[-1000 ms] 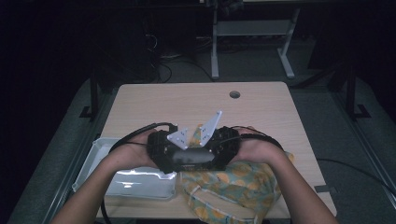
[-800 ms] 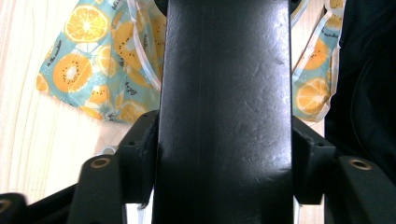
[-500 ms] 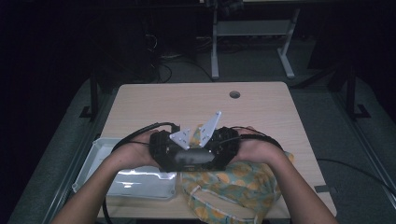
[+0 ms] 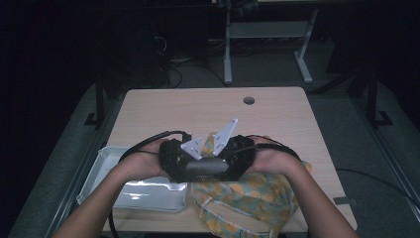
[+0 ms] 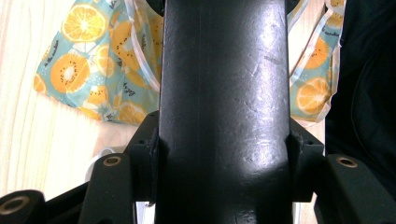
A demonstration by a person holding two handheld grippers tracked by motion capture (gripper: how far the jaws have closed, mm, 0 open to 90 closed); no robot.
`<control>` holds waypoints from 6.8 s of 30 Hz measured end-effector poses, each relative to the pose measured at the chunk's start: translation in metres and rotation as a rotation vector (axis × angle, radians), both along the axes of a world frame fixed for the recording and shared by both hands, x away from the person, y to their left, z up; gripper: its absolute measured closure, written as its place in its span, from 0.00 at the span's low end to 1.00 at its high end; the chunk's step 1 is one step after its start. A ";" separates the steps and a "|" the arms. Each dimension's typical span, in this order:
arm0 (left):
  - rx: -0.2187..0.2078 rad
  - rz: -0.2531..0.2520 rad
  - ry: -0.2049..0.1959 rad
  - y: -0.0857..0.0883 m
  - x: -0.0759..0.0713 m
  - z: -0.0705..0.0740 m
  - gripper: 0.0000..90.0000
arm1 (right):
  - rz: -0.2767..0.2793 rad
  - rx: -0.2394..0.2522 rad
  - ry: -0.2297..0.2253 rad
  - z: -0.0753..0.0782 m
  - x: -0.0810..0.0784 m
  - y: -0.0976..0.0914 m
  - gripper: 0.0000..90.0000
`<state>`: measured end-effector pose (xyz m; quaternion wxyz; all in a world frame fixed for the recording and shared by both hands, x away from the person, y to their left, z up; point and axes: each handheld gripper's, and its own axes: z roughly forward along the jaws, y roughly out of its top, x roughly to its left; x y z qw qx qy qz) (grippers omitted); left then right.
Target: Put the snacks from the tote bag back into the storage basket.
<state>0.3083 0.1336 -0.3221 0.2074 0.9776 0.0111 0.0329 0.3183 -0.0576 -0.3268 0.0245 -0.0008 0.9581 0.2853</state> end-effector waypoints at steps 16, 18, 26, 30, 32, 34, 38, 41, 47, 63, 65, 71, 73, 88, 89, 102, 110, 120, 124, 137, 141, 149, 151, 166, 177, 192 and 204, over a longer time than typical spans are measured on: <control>-0.004 0.000 0.007 0.008 0.001 0.002 0.47 | -0.089 0.069 -0.025 0.000 -0.005 -0.027 0.22; -0.002 -0.003 0.008 0.010 0.001 0.002 0.47 | -0.109 0.085 -0.013 0.000 -0.006 -0.033 0.22; 0.002 -0.001 0.001 0.022 0.001 0.003 0.47 | -0.163 0.129 -0.027 -0.007 -0.011 -0.058 0.23; 0.002 0.007 0.004 0.029 0.001 0.005 0.47 | -0.204 0.138 -0.021 -0.015 -0.015 -0.070 0.22; 0.003 0.008 0.003 0.032 0.001 0.006 0.47 | -0.233 0.146 -0.013 -0.018 -0.019 -0.077 0.23; -0.001 0.012 0.001 0.035 0.001 0.007 0.47 | -0.261 0.157 -0.008 -0.022 -0.022 -0.084 0.23; 0.002 0.013 0.003 0.042 0.002 0.008 0.47 | -0.309 0.180 -0.007 -0.030 -0.030 -0.096 0.21; 0.006 0.015 0.008 0.047 0.002 0.008 0.47 | -0.338 0.200 -0.013 -0.036 -0.034 -0.104 0.19; 0.012 0.023 -0.002 0.059 0.001 0.012 0.47 | -0.406 0.220 -0.024 -0.048 -0.043 -0.117 0.19; 0.037 0.045 -0.015 0.098 0.012 0.012 0.47 | -0.539 0.262 0.013 -0.074 -0.060 -0.147 0.18; 0.036 0.048 -0.016 0.104 0.014 0.011 0.47 | -0.552 0.261 0.011 -0.076 -0.060 -0.148 0.18; 0.040 0.044 -0.011 0.121 0.018 0.011 0.47 | -0.580 0.265 0.006 -0.078 -0.059 -0.149 0.17; 0.038 0.038 -0.011 0.126 0.020 0.012 0.47 | -0.599 0.269 0.004 -0.079 -0.060 -0.150 0.17; 0.050 0.003 -0.029 0.162 0.038 -0.001 0.47 | -0.690 0.295 -0.003 -0.079 -0.072 -0.154 0.17; 0.047 0.008 -0.027 0.164 0.041 -0.002 0.47 | -0.695 0.296 0.000 -0.080 -0.073 -0.155 0.17; 0.060 -0.020 -0.019 0.168 0.069 -0.023 0.47 | -0.681 0.281 0.017 -0.085 -0.074 -0.155 0.17; 0.070 -0.033 -0.017 0.164 0.077 -0.035 0.47 | -0.679 0.273 0.028 -0.086 -0.072 -0.153 0.17; 0.071 -0.054 -0.012 0.157 0.087 -0.053 0.47 | -0.677 0.266 0.031 -0.087 -0.073 -0.154 0.17; 0.092 -0.051 -0.012 0.155 0.090 -0.061 0.47 | -0.675 0.263 0.031 -0.088 -0.072 -0.153 0.17; 0.096 -0.064 -0.011 0.157 0.097 -0.077 0.47 | -0.667 0.255 0.039 -0.089 -0.072 -0.151 0.17; 0.086 -0.063 -0.015 0.158 0.098 -0.079 0.47 | -0.665 0.249 0.044 -0.090 -0.072 -0.150 0.17; 0.093 -0.051 -0.031 0.159 0.101 -0.083 0.44 | -0.662 0.250 0.046 -0.090 -0.073 -0.150 0.17; 0.095 -0.049 -0.029 0.159 0.101 -0.083 0.44 | -0.660 0.249 0.048 -0.090 -0.073 -0.150 0.17; 0.046 -0.003 -0.021 0.167 0.100 -0.074 0.38 | -0.654 0.248 0.050 -0.091 -0.072 -0.148 0.17; -0.076 0.116 0.021 0.183 0.089 -0.049 0.33 | -0.652 0.246 0.054 -0.090 -0.071 -0.149 0.17; -0.150 0.327 0.007 0.197 0.047 -0.028 0.29 | -0.611 0.248 0.025 -0.080 -0.052 -0.148 0.16; -0.176 0.480 -0.053 0.194 0.008 -0.024 0.28 | -0.589 0.268 0.007 -0.077 -0.042 -0.155 0.16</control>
